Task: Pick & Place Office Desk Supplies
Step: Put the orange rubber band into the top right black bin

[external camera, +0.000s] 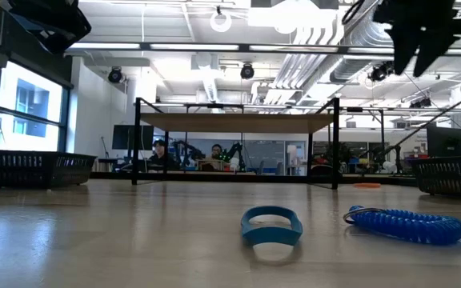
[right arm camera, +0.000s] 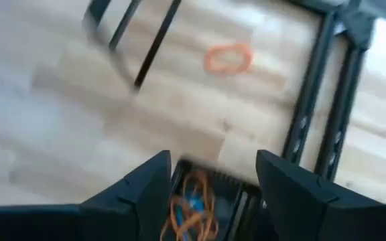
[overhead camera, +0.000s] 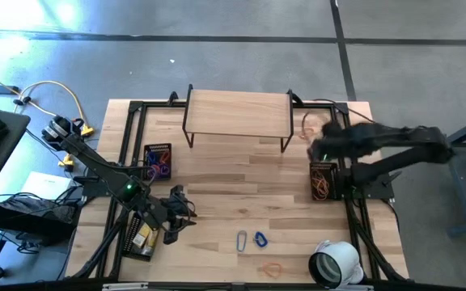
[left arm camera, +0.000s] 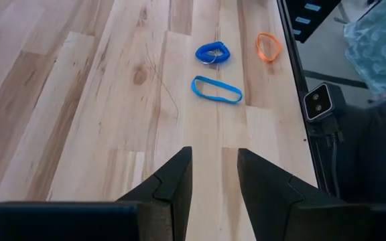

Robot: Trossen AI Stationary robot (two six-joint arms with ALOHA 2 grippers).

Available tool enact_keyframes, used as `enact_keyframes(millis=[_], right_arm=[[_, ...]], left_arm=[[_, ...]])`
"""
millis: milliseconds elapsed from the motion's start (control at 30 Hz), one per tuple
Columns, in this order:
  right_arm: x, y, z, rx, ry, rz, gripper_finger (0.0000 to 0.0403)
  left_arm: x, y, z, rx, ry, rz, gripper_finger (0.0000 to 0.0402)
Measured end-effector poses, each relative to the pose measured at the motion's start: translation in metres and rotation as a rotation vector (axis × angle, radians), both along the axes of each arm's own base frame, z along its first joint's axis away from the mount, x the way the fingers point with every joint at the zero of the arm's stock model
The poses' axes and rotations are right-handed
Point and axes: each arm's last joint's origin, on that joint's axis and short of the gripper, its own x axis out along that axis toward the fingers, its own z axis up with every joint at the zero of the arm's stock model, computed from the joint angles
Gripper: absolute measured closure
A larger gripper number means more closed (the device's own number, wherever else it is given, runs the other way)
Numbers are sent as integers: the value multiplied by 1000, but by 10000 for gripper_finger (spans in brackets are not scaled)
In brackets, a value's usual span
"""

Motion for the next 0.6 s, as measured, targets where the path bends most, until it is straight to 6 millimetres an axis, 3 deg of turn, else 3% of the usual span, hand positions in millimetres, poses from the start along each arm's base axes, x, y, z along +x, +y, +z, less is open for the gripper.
enact_keyframes(millis=[300, 600], right_arm=[[7, -68, 9, -19, -177, -18, 196], [24, -135, -32, 166, -106, -275, 196]], left_arm=[[0, 0, 0, -18, 3, 12, 287], [0, 0, 0, -16, 7, 13, 287]])
